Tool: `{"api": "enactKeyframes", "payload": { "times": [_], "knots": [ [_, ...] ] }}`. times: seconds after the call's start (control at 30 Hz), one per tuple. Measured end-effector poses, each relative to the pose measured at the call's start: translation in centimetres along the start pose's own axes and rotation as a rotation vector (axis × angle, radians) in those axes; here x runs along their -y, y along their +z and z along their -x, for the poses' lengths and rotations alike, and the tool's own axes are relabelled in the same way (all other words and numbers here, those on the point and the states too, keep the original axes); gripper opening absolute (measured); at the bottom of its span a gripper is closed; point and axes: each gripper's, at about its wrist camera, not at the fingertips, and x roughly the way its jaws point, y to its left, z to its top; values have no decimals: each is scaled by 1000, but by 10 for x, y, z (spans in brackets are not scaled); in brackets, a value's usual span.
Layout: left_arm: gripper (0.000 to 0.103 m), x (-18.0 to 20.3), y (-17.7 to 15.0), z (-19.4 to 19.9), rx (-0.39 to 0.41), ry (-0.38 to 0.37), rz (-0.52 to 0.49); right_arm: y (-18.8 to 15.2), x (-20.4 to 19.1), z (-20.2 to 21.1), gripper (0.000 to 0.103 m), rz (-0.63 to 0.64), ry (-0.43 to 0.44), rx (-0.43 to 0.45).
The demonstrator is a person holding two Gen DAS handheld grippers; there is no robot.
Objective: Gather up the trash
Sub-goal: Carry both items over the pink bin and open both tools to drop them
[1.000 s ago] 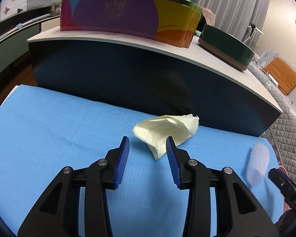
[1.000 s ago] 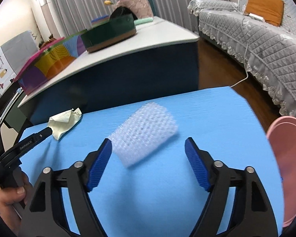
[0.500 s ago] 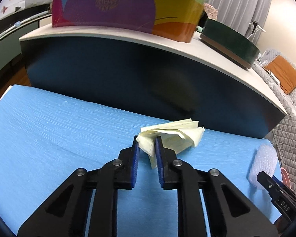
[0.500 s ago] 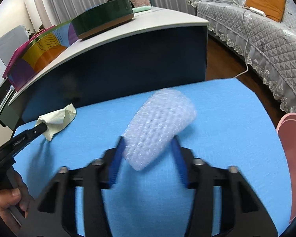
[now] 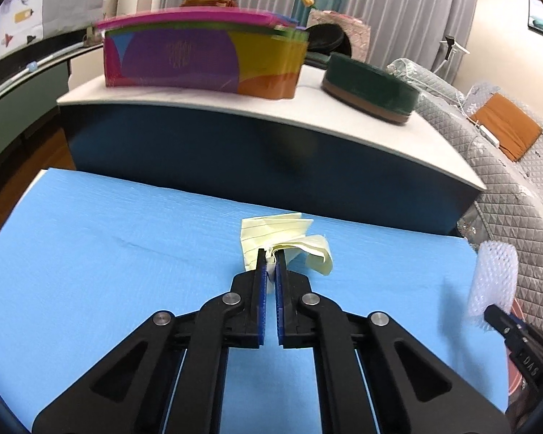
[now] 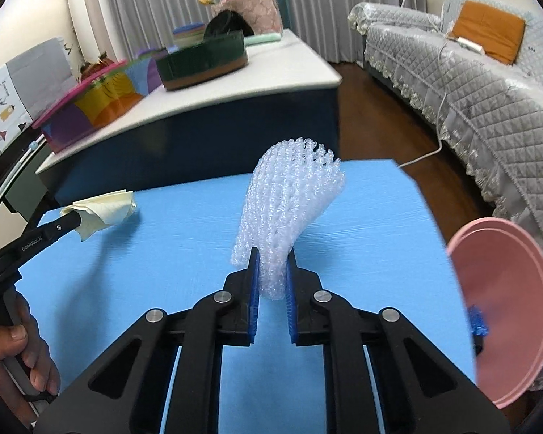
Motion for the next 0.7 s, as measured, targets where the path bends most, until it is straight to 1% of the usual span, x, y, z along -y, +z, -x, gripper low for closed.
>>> {"api": "enactKeyframes", "payload": {
  "times": [0.23, 0.47, 0.63, 0.7],
  "knots": [
    [4, 23, -11, 39, 30, -19, -17, -4, 14, 57, 13, 9, -3, 55],
    [4, 44, -30, 80, 60, -45, -30, -6, 26, 111, 13, 33, -7, 119],
    [4, 55, -44, 102, 79, -67, -31, -6, 37, 139, 13, 82, -15, 147],
    [4, 60, -51, 110, 88, -75, -31, -5, 43, 147, 13, 81, -19, 150]
  ]
}}
